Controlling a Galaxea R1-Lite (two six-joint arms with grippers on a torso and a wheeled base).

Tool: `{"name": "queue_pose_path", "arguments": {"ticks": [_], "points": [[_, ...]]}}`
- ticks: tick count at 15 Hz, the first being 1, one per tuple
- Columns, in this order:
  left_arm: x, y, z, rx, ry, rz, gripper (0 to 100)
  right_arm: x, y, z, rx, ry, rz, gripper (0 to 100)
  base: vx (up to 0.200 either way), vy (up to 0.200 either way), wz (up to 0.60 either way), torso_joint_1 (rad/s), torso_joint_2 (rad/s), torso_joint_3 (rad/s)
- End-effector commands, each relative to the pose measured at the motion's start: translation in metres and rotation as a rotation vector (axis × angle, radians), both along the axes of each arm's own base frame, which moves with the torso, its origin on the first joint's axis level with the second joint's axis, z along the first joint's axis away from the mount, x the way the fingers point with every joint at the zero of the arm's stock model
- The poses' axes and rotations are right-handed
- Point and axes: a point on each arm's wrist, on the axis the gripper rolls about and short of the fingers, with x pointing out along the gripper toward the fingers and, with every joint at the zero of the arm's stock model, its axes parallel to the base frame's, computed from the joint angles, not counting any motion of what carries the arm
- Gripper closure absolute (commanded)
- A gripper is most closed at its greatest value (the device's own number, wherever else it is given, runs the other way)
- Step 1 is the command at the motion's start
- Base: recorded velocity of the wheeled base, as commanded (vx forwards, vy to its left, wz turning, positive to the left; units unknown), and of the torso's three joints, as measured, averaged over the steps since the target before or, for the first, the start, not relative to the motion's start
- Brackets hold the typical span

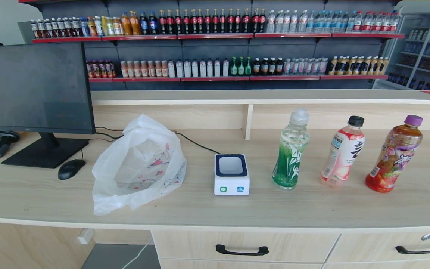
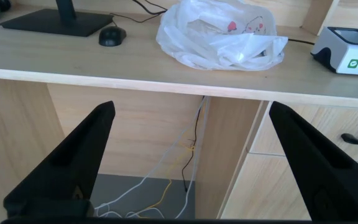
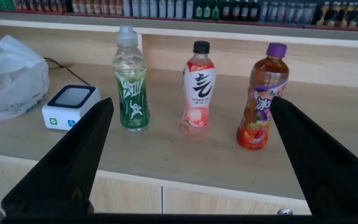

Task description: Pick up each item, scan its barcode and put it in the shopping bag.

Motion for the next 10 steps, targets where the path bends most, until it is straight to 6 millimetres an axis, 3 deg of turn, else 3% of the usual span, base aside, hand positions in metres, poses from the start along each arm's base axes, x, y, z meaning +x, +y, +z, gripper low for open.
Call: {"name": "queue_pose_path", "arguments": {"ticks": [1,2,3,4,5,7,10], "points": [[0.000,0.000,0.000,0.000,0.000,0.000,0,0.056,0.003,0.030,-0.002,0.092,0.040,0,0.000,0.000,0.00,0.000,0.00,0.000],[0.000,0.000,0.000,0.000,0.000,0.000,0,0.062,0.004,0.038,-0.008,0.084,0.042,0,0.000,0.000,0.00,0.000,0.00,0.000],[0.000,0.000,0.000,0.000,0.000,0.000,0,0.093,0.007,0.060,-0.080,0.030,0.059,0,0.000,0.000,0.00,0.000,0.00,0.000],[0.000,0.000,0.000,0.000,0.000,0.000,0,0.104,0.010,0.066,-0.114,0.001,0.066,0,0.000,0.000,0.00,0.000,0.00,0.000],[0.000,0.000,0.000,0.000,0.000,0.000,0,0.136,0.020,0.077,-0.161,-0.075,0.105,0,0.000,0.000,0.00,0.000,0.00,0.000],[0.000,0.000,0.000,0.000,0.000,0.000,0,0.170,0.048,0.073,-0.149,-0.112,0.189,0,0.000,0.000,0.00,0.000,0.00,0.000],[0.000,0.000,0.000,0.000,0.000,0.000,0,0.196,0.075,0.054,-0.110,-0.150,0.167,0,0.000,0.000,0.00,0.000,0.00,0.000]]}}
